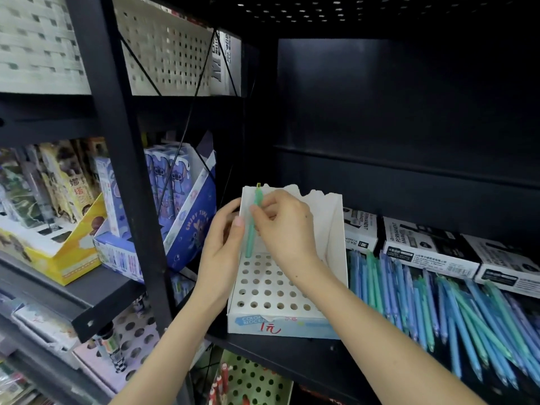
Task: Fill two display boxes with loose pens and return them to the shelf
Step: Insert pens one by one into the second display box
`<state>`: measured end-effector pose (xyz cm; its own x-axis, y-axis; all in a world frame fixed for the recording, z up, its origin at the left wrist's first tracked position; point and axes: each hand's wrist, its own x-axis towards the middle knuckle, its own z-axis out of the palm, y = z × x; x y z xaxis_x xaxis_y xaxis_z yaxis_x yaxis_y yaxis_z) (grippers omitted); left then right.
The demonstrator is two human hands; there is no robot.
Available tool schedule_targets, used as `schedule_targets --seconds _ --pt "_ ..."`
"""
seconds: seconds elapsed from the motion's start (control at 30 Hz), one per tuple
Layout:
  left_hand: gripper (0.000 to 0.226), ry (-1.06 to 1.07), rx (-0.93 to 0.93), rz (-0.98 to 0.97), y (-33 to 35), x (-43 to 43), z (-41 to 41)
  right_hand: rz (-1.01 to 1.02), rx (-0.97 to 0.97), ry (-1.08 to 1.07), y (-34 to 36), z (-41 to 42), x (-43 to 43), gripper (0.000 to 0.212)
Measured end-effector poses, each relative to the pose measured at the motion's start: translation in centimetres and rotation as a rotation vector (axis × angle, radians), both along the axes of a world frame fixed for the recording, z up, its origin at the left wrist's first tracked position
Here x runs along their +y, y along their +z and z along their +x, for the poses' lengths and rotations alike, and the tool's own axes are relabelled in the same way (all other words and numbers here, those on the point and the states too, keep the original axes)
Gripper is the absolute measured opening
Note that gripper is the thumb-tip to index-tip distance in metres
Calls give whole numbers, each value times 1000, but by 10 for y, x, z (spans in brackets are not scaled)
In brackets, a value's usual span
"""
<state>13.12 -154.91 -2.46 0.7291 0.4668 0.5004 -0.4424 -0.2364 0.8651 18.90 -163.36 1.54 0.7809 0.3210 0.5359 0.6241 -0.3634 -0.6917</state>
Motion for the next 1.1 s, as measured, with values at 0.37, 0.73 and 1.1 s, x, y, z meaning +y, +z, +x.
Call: schedule_targets --seconds 0.37,0.73,1.1 --pt "30 17 -10 50 2 8 4 -11 44 -45 2 -7 -10 13" --pt "43 401 40 639 20 -10 -1 -126 -116 -431 -25 -35 -176 8" --pt "42 -170 117 700 21 -153 3 -531 8 -693 -67 -37 -296 39"
